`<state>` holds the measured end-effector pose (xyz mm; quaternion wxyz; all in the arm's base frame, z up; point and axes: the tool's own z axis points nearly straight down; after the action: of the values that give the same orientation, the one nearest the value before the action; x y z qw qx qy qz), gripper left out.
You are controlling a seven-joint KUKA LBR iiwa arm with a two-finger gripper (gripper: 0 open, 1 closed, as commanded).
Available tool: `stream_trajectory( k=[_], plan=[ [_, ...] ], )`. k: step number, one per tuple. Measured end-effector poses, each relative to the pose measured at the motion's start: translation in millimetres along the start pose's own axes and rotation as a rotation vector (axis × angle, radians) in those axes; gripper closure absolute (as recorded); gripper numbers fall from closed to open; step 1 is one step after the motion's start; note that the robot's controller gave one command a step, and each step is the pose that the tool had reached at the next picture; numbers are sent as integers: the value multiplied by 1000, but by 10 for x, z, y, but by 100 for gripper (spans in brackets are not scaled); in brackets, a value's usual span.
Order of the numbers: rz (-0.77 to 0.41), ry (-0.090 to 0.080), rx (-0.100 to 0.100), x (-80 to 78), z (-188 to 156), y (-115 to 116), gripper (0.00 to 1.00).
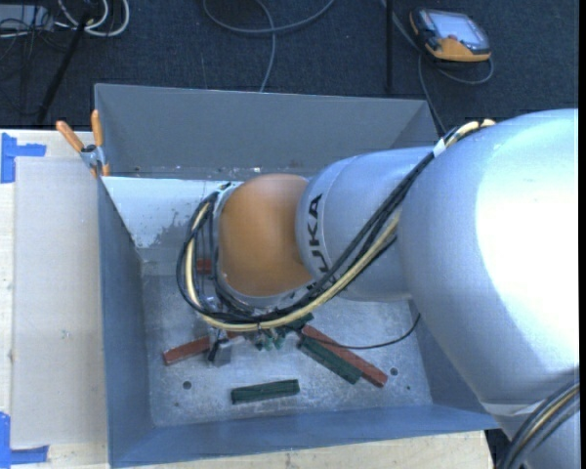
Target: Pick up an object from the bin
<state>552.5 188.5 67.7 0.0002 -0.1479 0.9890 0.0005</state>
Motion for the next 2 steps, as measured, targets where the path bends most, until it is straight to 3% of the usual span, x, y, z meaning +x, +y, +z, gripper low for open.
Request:
stream_trajectory(
  k=[2],
  plan=[
    [6, -4, 1, -26, -864, 3, 100]
  ],
)
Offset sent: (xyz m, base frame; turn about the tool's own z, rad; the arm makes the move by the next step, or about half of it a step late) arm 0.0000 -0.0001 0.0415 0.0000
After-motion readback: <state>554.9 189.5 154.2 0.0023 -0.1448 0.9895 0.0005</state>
